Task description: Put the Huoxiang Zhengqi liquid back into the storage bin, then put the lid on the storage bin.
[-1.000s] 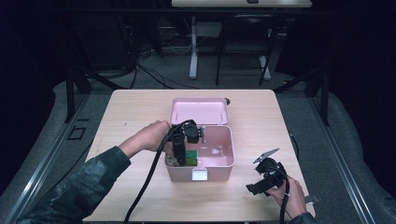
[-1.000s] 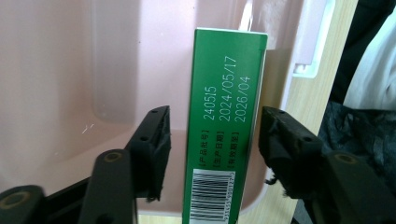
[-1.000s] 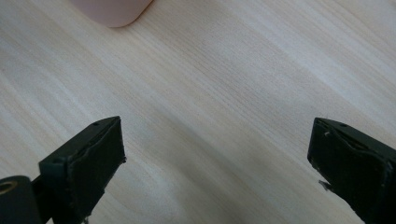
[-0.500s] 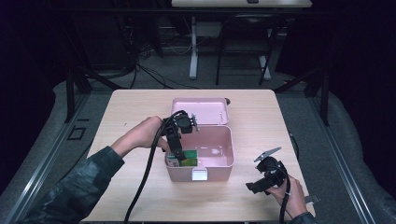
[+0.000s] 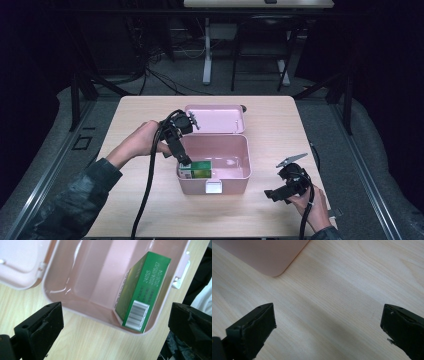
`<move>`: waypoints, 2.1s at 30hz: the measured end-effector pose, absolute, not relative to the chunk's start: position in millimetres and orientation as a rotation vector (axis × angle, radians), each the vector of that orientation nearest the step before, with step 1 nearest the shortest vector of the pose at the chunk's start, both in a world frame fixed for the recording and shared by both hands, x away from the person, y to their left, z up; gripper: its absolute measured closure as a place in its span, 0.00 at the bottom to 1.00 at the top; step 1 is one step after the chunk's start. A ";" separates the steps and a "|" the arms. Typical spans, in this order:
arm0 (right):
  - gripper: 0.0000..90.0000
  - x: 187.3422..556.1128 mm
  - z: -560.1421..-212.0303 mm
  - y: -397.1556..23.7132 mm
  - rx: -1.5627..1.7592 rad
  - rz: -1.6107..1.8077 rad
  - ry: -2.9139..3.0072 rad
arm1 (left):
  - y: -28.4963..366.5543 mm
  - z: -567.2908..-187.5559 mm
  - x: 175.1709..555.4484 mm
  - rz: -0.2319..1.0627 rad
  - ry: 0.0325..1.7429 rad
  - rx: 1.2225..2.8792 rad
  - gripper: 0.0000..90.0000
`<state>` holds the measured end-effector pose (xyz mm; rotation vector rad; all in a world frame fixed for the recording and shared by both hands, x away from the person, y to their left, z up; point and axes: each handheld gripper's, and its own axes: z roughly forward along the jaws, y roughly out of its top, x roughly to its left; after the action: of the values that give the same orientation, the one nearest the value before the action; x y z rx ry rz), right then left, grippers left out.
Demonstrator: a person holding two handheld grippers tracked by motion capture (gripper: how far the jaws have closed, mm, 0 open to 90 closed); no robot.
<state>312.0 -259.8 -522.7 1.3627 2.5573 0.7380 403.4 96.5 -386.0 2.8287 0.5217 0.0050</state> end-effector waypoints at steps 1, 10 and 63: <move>0.00 313.0 -521.7 -260.6 1.352 0.725 2.562 | 99.5 -385.1 403.7 0.009 0.532 2.819 0.00; 0.00 324.2 -517.8 -264.0 1.371 0.756 2.536 | 124.9 -376.3 409.9 0.054 0.662 2.743 0.02; 0.00 385.8 -471.5 -252.8 1.340 0.918 2.455 | 157.0 -444.2 425.3 -0.003 1.057 2.351 0.26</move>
<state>385.8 -252.8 -471.5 1.3401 2.4546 0.9183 425.3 157.0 -444.2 2.3513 1.0566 -0.0030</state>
